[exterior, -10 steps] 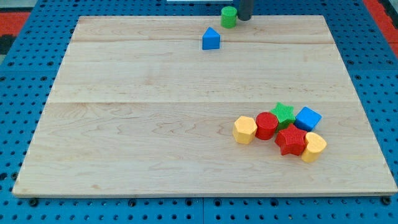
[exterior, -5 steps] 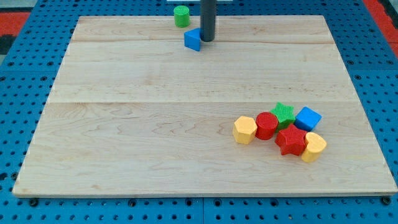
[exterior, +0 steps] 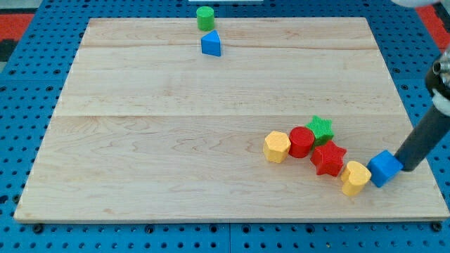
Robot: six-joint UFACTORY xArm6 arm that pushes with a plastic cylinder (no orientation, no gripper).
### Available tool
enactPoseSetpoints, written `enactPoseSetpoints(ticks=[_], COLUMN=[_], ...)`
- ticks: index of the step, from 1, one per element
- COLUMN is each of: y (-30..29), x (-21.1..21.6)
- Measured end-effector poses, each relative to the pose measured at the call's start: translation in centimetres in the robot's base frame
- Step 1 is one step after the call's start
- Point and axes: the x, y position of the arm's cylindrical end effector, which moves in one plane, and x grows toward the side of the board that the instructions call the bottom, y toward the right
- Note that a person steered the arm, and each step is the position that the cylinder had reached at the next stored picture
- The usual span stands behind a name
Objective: Make a vertical line out of green blocks and blue triangle
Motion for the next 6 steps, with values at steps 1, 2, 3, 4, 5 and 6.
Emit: enactPoseSetpoints(ticks=[1, 2, 3, 4, 5, 6], y=[1.4, -0.4, -5.6, -9.4, -12.7, -18.5], x=[0.3, 2.2, -1.1, -7.0, -10.4, -10.5])
